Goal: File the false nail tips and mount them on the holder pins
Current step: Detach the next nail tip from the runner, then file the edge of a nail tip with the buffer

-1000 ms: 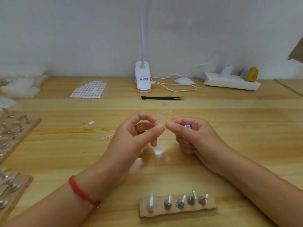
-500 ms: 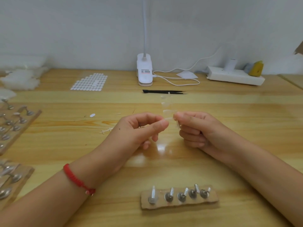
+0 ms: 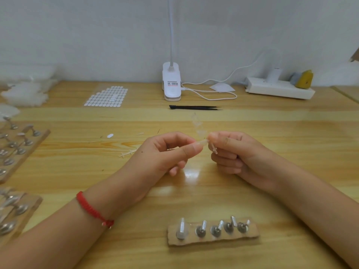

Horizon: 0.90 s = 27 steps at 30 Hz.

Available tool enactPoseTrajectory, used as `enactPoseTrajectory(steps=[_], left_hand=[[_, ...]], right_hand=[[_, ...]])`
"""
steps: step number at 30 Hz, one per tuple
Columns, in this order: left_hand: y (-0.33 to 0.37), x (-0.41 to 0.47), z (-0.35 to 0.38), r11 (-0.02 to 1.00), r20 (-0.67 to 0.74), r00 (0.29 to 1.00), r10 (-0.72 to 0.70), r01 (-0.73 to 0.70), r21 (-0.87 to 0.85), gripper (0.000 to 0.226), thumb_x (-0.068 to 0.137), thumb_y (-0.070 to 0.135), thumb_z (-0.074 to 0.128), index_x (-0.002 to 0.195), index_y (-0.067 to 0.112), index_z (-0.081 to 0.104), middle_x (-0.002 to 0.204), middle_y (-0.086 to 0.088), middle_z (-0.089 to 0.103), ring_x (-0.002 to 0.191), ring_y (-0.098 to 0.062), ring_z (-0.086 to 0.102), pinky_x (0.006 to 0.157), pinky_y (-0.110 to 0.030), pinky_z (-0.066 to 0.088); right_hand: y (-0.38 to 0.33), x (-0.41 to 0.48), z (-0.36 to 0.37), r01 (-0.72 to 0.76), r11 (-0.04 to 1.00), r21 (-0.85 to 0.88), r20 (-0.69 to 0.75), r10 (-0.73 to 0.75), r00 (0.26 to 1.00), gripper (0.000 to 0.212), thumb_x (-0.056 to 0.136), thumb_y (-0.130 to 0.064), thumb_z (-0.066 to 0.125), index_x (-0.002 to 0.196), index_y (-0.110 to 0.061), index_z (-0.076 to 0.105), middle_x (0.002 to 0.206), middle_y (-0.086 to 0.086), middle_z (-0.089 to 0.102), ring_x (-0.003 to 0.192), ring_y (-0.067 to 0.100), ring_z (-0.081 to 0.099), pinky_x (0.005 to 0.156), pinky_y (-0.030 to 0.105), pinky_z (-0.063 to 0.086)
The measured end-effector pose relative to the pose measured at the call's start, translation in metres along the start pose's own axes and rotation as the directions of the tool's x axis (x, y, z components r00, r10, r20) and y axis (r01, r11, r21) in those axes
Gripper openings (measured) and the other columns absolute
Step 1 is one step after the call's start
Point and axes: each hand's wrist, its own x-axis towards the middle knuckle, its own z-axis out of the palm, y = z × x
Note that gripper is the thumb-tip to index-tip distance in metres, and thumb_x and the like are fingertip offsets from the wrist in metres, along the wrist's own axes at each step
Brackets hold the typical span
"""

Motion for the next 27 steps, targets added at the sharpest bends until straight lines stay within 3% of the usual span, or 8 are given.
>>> enactPoseTrajectory(steps=[7, 13, 16, 19, 21, 23, 25, 27], left_hand=[[-0.001, -0.003, 0.009, 0.995, -0.163, 0.982, 0.093, -0.087, 0.043, 0.02, 0.061, 0.034, 0.078, 0.056, 0.021, 0.063, 0.045, 0.006, 0.044, 0.041, -0.007, 0.036, 0.042, -0.013, 0.033], [0.004, -0.006, 0.007, 0.989, -0.191, 0.973, 0.129, -0.139, -0.041, 0.023, 0.069, 0.019, 0.07, 0.051, 0.021, 0.056, 0.044, 0.005, 0.038, 0.039, -0.009, 0.031, 0.043, -0.015, 0.03], [0.005, -0.012, 0.006, 0.909, -0.367, 0.832, 0.416, -0.368, 0.197, 0.022, 0.076, 0.018, 0.068, 0.058, 0.019, 0.056, 0.042, 0.01, 0.035, 0.038, -0.006, 0.029, 0.041, -0.016, 0.027], [0.007, -0.017, 0.01, 0.787, -0.34, 0.73, 0.593, -0.435, 0.438, 0.019, 0.082, 0.02, 0.069, 0.067, 0.018, 0.057, 0.046, 0.007, 0.035, 0.042, -0.004, 0.029, 0.043, -0.016, 0.026], [0.006, -0.017, 0.011, 0.806, -0.331, 0.753, 0.569, -0.43, 0.407, 0.017, 0.082, 0.021, 0.067, 0.069, 0.018, 0.057, 0.047, 0.008, 0.036, 0.043, -0.003, 0.03, 0.044, -0.015, 0.027], [0.005, -0.014, 0.012, 0.857, -0.305, 0.814, 0.494, -0.399, 0.325, 0.015, 0.082, 0.021, 0.065, 0.07, 0.017, 0.056, 0.05, 0.007, 0.038, 0.045, -0.006, 0.031, 0.045, -0.016, 0.027], [0.004, -0.012, 0.011, 0.899, -0.258, 0.871, 0.419, -0.358, 0.251, 0.014, 0.081, 0.021, 0.063, 0.071, 0.016, 0.056, 0.05, 0.008, 0.04, 0.044, -0.007, 0.031, 0.044, -0.016, 0.028], [0.003, -0.01, 0.009, 0.924, -0.207, 0.911, 0.358, -0.313, 0.22, 0.013, 0.08, 0.023, 0.063, 0.072, 0.014, 0.057, 0.048, 0.012, 0.041, 0.042, -0.006, 0.032, 0.043, -0.016, 0.029]], right_hand=[[0.015, 0.001, 0.012, 0.143, 0.978, -0.154, -0.285, -0.183, 0.941, 0.02, 0.065, -0.031, 0.074, 0.062, -0.017, 0.06, 0.045, -0.008, 0.033, 0.037, 0.005, 0.026, 0.037, 0.014, 0.026], [0.012, -0.003, 0.012, 0.09, 0.932, -0.352, -0.253, -0.187, 0.949, 0.019, 0.079, -0.019, 0.076, 0.063, -0.018, 0.065, 0.046, -0.008, 0.041, 0.039, 0.005, 0.033, 0.04, 0.014, 0.03], [0.012, -0.008, 0.019, 0.135, 0.712, -0.689, -0.135, -0.31, 0.941, 0.012, 0.079, -0.019, 0.077, 0.07, -0.02, 0.07, 0.052, -0.008, 0.05, 0.048, 0.003, 0.041, 0.049, 0.012, 0.035], [0.014, -0.01, 0.019, 0.133, 0.663, -0.737, -0.119, -0.321, 0.939, 0.011, 0.078, -0.017, 0.078, 0.076, -0.022, 0.068, 0.053, -0.007, 0.049, 0.049, 0.005, 0.043, 0.052, 0.013, 0.037], [0.011, -0.009, 0.019, 0.109, 0.816, -0.567, -0.171, -0.246, 0.954, 0.01, 0.08, -0.022, 0.075, 0.084, -0.021, 0.066, 0.056, -0.005, 0.049, 0.047, 0.007, 0.041, 0.047, 0.016, 0.035], [0.007, -0.004, 0.017, 0.025, 0.999, -0.047, -0.162, -0.032, 0.986, 0.02, 0.078, -0.025, 0.058, 0.094, -0.014, 0.066, 0.063, -0.002, 0.048, 0.048, 0.008, 0.037, 0.043, 0.019, 0.025], [0.003, -0.003, 0.014, -0.033, 0.956, 0.293, -0.098, 0.064, 0.993, 0.039, 0.073, -0.023, 0.051, 0.105, -0.006, 0.065, 0.07, 0.002, 0.049, 0.053, 0.01, 0.039, 0.046, 0.022, 0.025], [0.004, -0.004, 0.014, -0.062, 0.936, 0.347, -0.097, 0.102, 0.99, 0.044, 0.073, -0.017, 0.05, 0.115, -0.005, 0.061, 0.074, 0.003, 0.049, 0.054, 0.009, 0.038, 0.051, 0.022, 0.022]])
